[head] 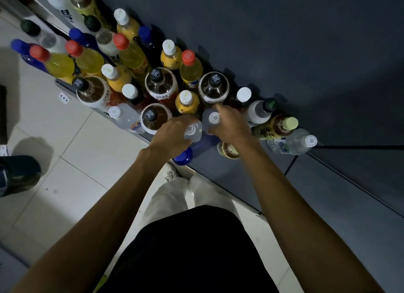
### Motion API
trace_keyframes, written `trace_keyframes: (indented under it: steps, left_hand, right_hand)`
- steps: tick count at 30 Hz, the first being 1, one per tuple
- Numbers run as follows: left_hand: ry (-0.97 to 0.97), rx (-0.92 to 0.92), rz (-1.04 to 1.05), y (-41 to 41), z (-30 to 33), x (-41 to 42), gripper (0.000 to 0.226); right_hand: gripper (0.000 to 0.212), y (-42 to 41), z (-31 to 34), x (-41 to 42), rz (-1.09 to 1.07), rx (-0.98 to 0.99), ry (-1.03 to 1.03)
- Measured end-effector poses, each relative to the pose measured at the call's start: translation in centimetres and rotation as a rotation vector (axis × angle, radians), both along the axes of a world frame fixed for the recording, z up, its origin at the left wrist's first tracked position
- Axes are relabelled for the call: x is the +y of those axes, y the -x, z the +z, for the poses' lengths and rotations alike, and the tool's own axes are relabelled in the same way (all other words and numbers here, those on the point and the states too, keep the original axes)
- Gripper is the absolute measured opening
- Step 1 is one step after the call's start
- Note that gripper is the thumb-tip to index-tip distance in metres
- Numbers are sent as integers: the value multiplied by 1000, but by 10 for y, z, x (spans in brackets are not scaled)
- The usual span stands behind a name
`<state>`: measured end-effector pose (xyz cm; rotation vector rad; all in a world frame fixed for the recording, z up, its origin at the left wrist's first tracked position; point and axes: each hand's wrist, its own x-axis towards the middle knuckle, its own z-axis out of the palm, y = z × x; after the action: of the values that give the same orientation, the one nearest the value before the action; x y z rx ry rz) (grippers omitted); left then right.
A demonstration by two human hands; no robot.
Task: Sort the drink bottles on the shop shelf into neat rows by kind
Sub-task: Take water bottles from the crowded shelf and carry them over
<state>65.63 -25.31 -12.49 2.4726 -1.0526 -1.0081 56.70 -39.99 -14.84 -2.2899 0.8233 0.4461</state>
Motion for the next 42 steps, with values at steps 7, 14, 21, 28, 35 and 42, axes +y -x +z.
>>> trace_keyframes:
  steps: [7,14,21,28,35,42]
  left_hand:
    - [0,-90,-37,5,-4,-8,56]
    - [44,-97,-55,-1,11,-5,49]
    - [181,-280,-96,-16,49,-6,34]
    - [649,-84,-67,-31,82,14,22]
    - [985,308,148,-32,130,51,26]
    - [1003,721,486,3,132,84,29]
  right_hand:
    - [45,8,-1,-1,-79,-66,-55]
    - [42,15,18,-2,-127,-117,-50]
    - [49,27,56,0,-232,-285,-65]
    - [40,24,107,23,-404,-623,-59]
    - [29,27,161,78,-600,-958,77]
    - [39,61,162,158,-844,-1081,43]
